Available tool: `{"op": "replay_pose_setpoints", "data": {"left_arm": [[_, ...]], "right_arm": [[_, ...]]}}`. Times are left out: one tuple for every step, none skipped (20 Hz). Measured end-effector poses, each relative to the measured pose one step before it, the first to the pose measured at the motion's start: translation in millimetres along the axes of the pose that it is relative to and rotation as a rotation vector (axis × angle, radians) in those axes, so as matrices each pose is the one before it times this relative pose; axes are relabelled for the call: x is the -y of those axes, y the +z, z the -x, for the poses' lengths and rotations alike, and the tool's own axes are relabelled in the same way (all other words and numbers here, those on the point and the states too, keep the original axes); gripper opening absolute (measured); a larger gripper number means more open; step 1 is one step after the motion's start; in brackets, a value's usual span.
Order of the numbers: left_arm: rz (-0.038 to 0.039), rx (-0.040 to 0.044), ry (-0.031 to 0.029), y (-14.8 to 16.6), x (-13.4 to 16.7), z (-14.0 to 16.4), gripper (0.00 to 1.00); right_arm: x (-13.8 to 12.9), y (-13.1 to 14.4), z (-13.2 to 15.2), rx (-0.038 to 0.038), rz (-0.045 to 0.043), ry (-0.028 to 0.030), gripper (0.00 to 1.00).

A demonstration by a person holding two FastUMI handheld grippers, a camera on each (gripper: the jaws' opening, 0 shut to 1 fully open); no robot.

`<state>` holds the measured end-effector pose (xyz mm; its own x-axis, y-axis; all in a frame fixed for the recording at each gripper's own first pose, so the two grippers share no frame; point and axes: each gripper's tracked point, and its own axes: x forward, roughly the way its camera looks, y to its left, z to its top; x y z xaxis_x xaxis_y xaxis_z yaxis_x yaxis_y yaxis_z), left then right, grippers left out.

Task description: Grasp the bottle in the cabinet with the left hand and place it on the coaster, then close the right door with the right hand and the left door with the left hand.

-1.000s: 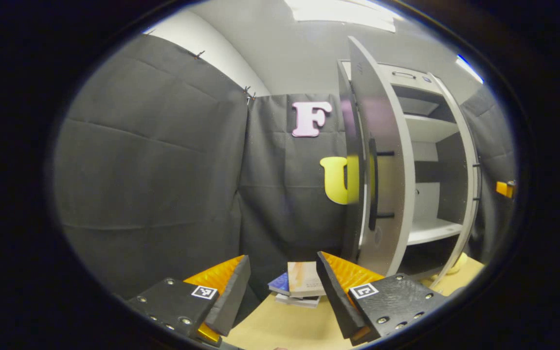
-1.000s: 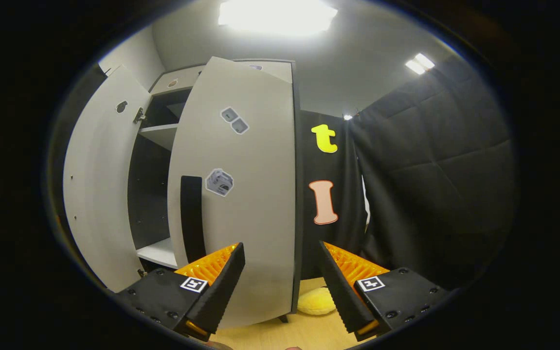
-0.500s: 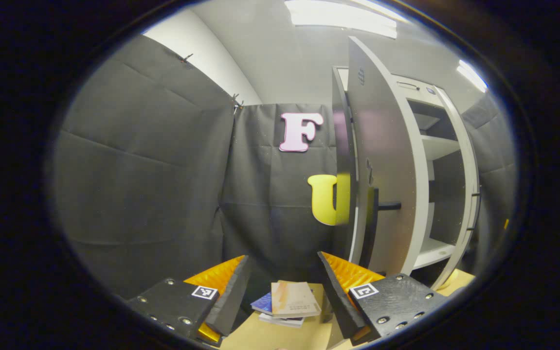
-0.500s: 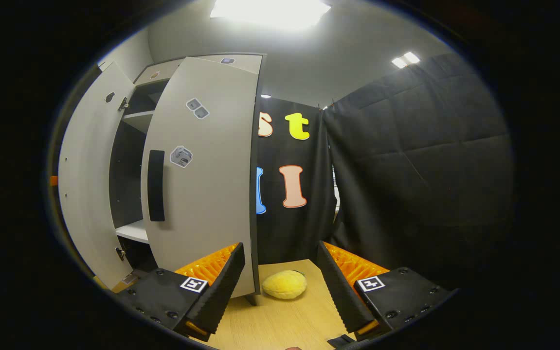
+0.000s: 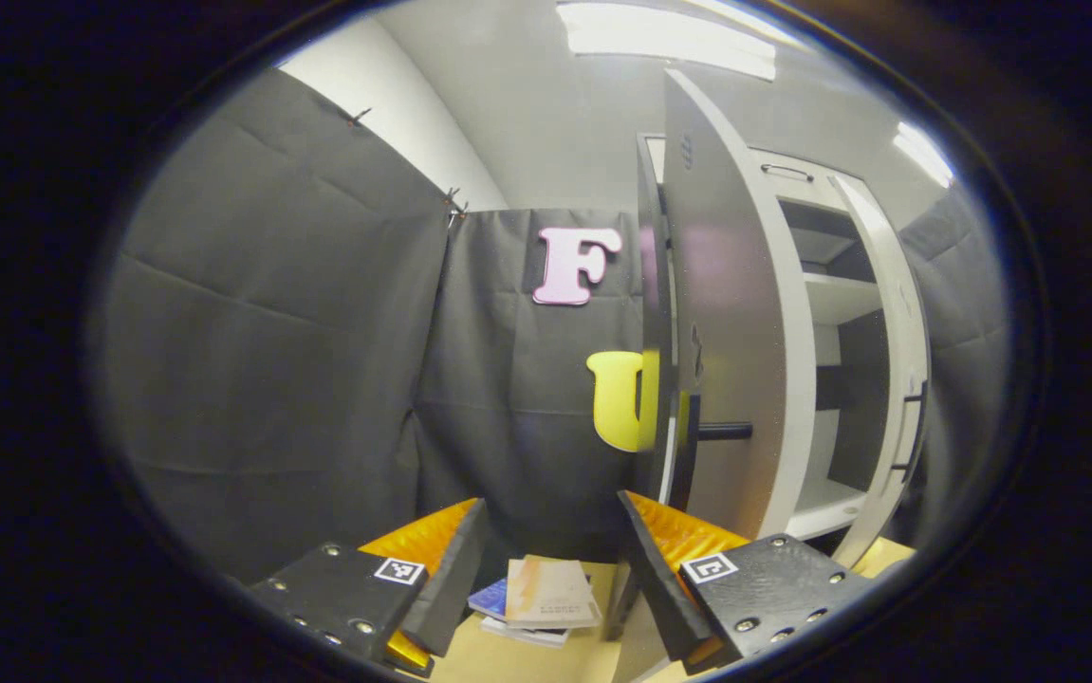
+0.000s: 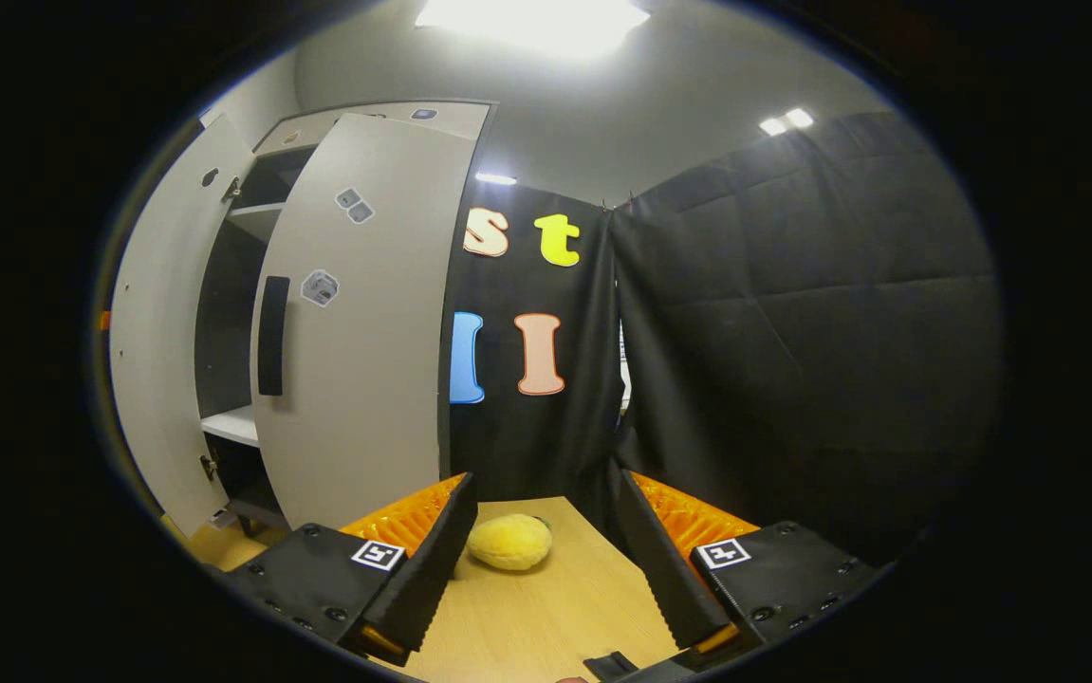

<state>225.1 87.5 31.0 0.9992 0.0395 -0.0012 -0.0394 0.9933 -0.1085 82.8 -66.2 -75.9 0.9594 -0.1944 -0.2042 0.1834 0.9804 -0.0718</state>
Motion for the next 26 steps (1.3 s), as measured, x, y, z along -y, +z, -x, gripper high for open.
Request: {"op": "replay_pose_setpoints", "data": {"left_arm": [[-0.00227,0.00383,-0.00201,-0.44,3.06,0.93,0.83],[-0.00718,0.00348,-0.00409,0.88,6.35,1.47,0.83],[-0.00743,0.00341,-0.00792,-0.26,10.45,3.36,0.83],[-0.00279,0.00343,-0.01045,0.77,8.76,3.42,0.83],[-0.00036,0.00385,-0.01379,0.6,9.15,1.61,0.84],[0.00123,0.00054,-0.01536,0.22,8.94,0.84,0.85],[0.00398,0.00286,-0.01268,-0.05,7.4,0.33,0.86],[0.00692,-0.00044,-0.00701,0.04,5.96,0.2,0.87],[0.00657,0.00113,-0.00419,-1.38,4.61,0.73,0.88],[0.00516,-0.00059,-0.00004,-0.17,5.08,-0.89,0.89],[0.00219,0.00112,-0.00076,1.08,4.6,0.3,0.89],[0.00178,0.00095,-0.00265,0.95,2.87,1.06,0.89],[-0.00065,-0.00105,-0.00916,-0.58,3.08,-0.85,0.89],[-0.00105,-0.00107,-0.01251,-0.18,6.51,-2.0,0.89],[-0.00212,-0.00071,-0.01355,-1.35,11.27,-1.45,0.89],[-0.00232,0.00061,-0.01418,0.11,9.16,-2.37,0.83],[-0.00134,0.00014,-0.01546,-0.96,7.97,-3.35,0.83],[0.0024,-0.00036,-0.01704,0.11,9.21,-3.42,0.86],[0.00698,-0.00046,-0.01693,-0.55,9.87,-2.98,0.82],[0.00727,-0.00105,-0.01535,-0.78,9.39,-3.7,0.83],[0.00327,-0.00216,-0.01809,-2.76,9.13,-2.8,0.89],[0.00352,-0.00348,-0.02076,-2.19,11.97,-4.78,0.89],[0.00408,-0.00081,-0.01905,-0.82,11.0,-4.77,0.89],[0.00222,0.00399,-0.02304,0.48,11.8,-6.11,0.89],[-0.00341,0.0006,-0.01854,-1.08,11.78,-3.99,0.89],[-0.00746,-0.00726,-0.0128,-2.96,10.85,-6.53,0.89]], "right_arm": [[3.4,-3.29,1.03,-0.00518,0.00494,0.00203,0.95],[3.09,-4.26,0.8,-0.00733,0.00311,0.00281,0.96],[2.52,-2.95,0.53,-0.00694,0.00045,0.00275,0.96],[1.45,-2.5,0.74,-0.00402,-0.00238,0.00421,0.96],[0.68,-0.71,0.16,-0.00177,-0.00332,0.00414,0.96],[-0.2,-0.25,-0.45,0.00063,-0.00242,0.00483,0.96],[-0.28,0.25,-0.39,0.00077,0.00006,0.00478,0.96],[0.83,-0.92,-0.01,0.00056,0.00236,0.00513,0.96],[0.36,-0.36,0.12,-0.00074,0.00544,0.00447,0.96],[1.47,0.26,0.4,0.00029,0.00785,0.00126,0.96],[2.24,0.06,1.88,0.00181,0.00847,-0.00038,0.96],[3.48,-0.64,2.8,0.00219,0.00545,-0.002,0.96],[2.28,-0.41,1.81,0.0014,0.00133,-0.00179,0.96],[1.08,-0.36,1.29,-0.00016,-0.00261,-0.00063,0.94],[1.05,-0.54,0.99,-0.00242,-0.00422,0.00025,0.96],[0.72,-1.02,0.75,-0.00198,-0.00365,-0.00019,0.94],[1.15,0.17,1.09,0.00092,-0.00098,-0.00076,0.96],[2.08,-0.17,1.35,0.0006,0.00103,-0.00284,0.96],[1.3,1.05,-0.05,0.0006,0.00209,-0.00203,0.96],[1.5,-0.17,0.75,0.00077,0.00211,-0.00337,0.96],[2.3,-0.19,1.73,-0.00022,0.00259,-0.00435,0.96],[4.12,-1.48,2.15,0.00037,0.00133,-0.00663,0.96],[2.87,-0.53,1.97,0.0001,-0.00023,-0.0069,0.96],[3.63,-2.48,1.66,-0.00322,-0.00222,-0.00732,0.96],[3.01,-1.7,1.73,-0.00447,-0.00455,-0.00596,0.96],[2.07,-1.73,3.17,-0.00417,-0.00495,-0.00491,0.96]]}}
